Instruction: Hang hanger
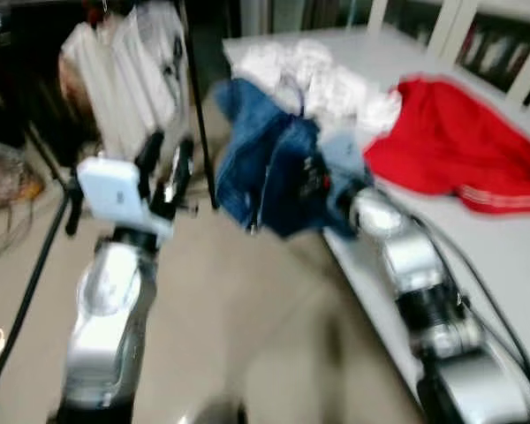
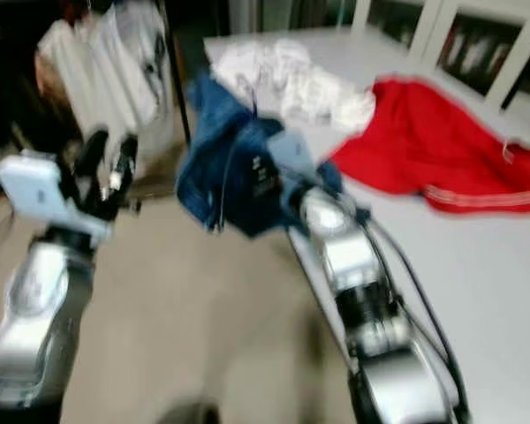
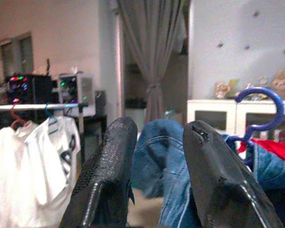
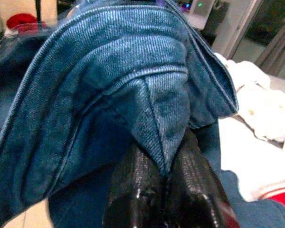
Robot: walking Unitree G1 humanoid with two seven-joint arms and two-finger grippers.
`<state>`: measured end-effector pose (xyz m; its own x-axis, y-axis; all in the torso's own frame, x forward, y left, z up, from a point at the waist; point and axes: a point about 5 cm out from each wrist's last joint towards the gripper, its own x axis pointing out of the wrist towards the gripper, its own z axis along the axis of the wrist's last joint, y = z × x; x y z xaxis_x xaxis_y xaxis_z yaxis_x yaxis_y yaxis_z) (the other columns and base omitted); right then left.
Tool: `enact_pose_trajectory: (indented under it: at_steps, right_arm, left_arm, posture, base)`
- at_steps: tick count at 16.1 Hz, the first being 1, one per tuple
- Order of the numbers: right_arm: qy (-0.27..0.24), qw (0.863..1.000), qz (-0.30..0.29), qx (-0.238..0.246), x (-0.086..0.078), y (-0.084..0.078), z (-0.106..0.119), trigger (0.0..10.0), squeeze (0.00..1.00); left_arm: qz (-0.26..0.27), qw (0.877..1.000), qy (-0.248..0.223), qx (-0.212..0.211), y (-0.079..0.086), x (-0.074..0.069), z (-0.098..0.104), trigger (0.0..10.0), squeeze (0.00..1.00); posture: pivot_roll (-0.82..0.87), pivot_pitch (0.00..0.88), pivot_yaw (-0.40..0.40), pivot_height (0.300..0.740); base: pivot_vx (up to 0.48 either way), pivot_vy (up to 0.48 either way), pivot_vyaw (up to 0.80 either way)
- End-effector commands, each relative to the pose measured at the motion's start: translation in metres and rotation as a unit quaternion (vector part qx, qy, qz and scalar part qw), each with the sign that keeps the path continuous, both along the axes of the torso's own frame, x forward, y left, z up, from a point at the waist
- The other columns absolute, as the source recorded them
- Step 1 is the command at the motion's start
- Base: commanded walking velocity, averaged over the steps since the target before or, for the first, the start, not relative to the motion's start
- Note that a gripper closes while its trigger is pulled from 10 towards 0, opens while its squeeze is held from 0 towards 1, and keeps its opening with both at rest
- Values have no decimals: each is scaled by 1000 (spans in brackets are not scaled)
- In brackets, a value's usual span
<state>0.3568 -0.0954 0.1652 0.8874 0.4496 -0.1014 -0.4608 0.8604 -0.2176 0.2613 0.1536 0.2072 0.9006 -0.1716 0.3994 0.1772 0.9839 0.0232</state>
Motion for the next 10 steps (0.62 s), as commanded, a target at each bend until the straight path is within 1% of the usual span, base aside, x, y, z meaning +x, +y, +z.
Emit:
enact_pose_trajectory:
  at_steps: [1, 4, 5, 6, 10]
  right_arm:
    - [-21, 1000, 3, 5, 0, 2, 9, 10000, 0]
    - [-23, 1000, 6, 5, 0, 2, 10, 10000, 0]
    - [-20, 1000, 5, 14, 0, 1, 10, 10000, 0]
    - [-18, 1000, 7, 14, 0, 2, 9, 10000, 0]
    - [-18, 999, 25, 17, -5, 6, 8, 10000, 0]
  left_arm:
    - [0, 1000, 1, 6, 0, -1, -1, 10000, 0]
    - [-1, 1000, 0, 5, 0, -1, -1, 10000, 0]
    - [-2, 1000, 0, 5, -1, -1, -1, 10000, 0]
    - [-2, 1000, 1, 5, -1, -1, -2, 10000, 0]
    - [-6, 1000, 8, 3, -3, -2, -6, 10000, 0]
  posture:
    - [-2, 0, 50, 740]
    - [-2, 0, 50, 740]
    - [-2, 0, 50, 740]
    - [-5, 0, 47, 740]
    - [-5, 0, 47, 740]
  base:
    - [0, 0, 800]
    - [0, 0, 800]
    - [0, 0, 800]
    - [0, 0, 431]
    - [0, 0, 0]
